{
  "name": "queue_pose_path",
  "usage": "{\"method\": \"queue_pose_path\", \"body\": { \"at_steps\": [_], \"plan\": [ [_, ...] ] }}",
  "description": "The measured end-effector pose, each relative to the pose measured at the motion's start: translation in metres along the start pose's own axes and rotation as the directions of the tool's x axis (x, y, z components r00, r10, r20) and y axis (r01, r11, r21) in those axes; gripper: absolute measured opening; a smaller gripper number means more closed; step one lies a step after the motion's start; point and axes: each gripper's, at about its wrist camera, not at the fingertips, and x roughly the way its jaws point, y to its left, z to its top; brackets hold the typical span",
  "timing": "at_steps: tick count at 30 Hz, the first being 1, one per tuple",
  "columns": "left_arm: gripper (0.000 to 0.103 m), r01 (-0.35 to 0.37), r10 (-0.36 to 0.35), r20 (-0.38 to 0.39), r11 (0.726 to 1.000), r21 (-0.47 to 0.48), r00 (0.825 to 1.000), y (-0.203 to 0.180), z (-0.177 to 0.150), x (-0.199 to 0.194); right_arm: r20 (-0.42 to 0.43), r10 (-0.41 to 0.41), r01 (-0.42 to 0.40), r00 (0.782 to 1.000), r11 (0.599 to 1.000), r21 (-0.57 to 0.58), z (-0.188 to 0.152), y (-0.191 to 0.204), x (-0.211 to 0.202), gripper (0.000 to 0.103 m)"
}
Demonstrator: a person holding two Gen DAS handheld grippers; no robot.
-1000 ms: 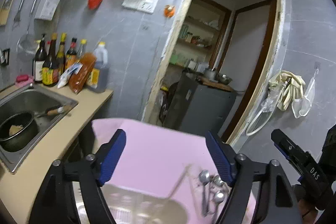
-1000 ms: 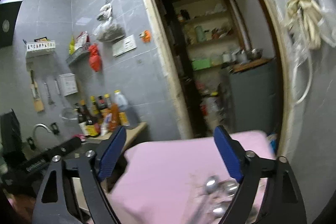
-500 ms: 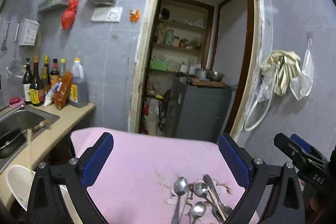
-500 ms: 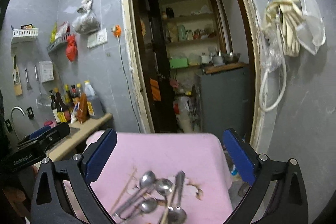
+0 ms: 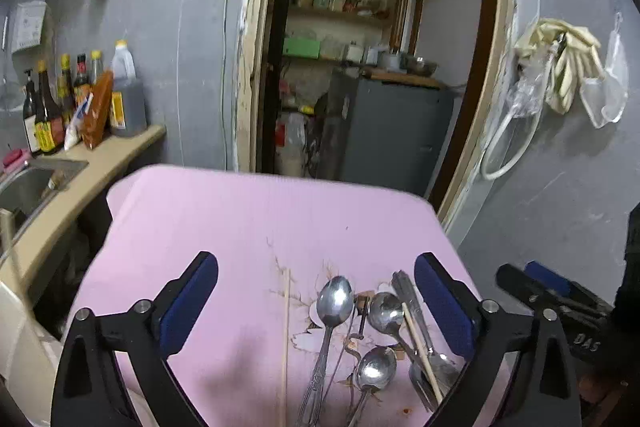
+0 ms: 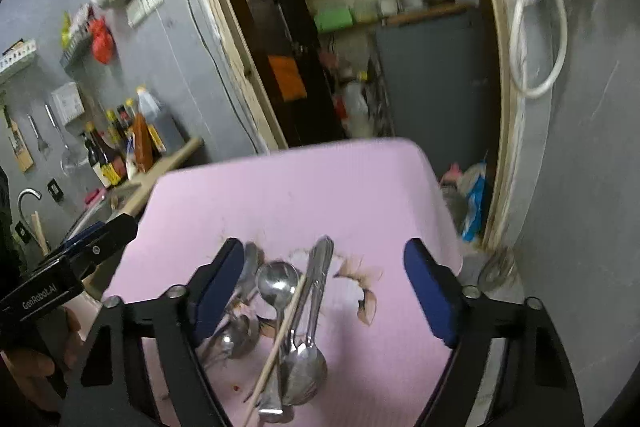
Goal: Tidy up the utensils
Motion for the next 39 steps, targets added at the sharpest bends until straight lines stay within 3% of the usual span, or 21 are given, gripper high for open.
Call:
{"method": "queue_pose_path", "body": {
  "at_steps": [2, 7, 16, 20, 25, 34, 36, 39],
  "plan": [
    [0.087, -0.019, 0.019, -0.042, 1.0, 0.013, 0.999, -0.001, -0.002, 0.014, -0.055, -0.004, 0.004, 0.998, 1.0, 0.006, -0.001, -0.004, 0.018, 0.056],
    [0.07, -0.056, 0.06, -0.163, 0.998, 0.029, 0.985, 0.0, -0.01, 0.05, -0.188, 0.009, -0.006, 0.982, 1.0, 0.015, -0.01, -0.007, 0.06, 0.039],
    [0.048, -0.076, 0.076, -0.361, 0.997, 0.016, 0.929, 0.017, -0.03, 0.098, -0.325, 0.134, -0.127, 0.936, 0.991, 0.042, -0.037, 0.01, 0.081, 0.016],
    [0.039, -0.064, 0.063, -0.423, 0.998, 0.012, 0.904, 0.022, -0.036, 0.109, -0.388, 0.132, -0.13, 0.912, 0.991, 0.031, -0.048, 0.019, 0.09, 0.014],
    [0.036, -0.057, 0.074, -0.434, 0.997, 0.052, 0.898, 0.015, -0.034, 0.112, -0.419, 0.124, -0.122, 0.9, 0.992, 0.032, -0.05, 0.025, 0.094, 0.014],
    [0.007, -0.058, 0.092, -0.472, 0.995, 0.087, 0.877, 0.015, -0.026, 0.119, -0.44, 0.099, -0.102, 0.892, 0.995, 0.018, -0.046, 0.028, 0.092, 0.01],
    [0.006, -0.057, 0.094, -0.476, 0.994, 0.091, 0.874, 0.013, -0.026, 0.118, -0.441, 0.106, -0.097, 0.891, 0.994, 0.043, -0.044, 0.027, 0.093, 0.008],
    [0.005, -0.043, 0.051, -0.493, 0.999, 0.028, 0.868, 0.02, -0.025, 0.118, -0.437, 0.141, -0.107, 0.888, 0.989, 0.102, -0.043, 0.018, 0.088, 0.007]
  ]
}}
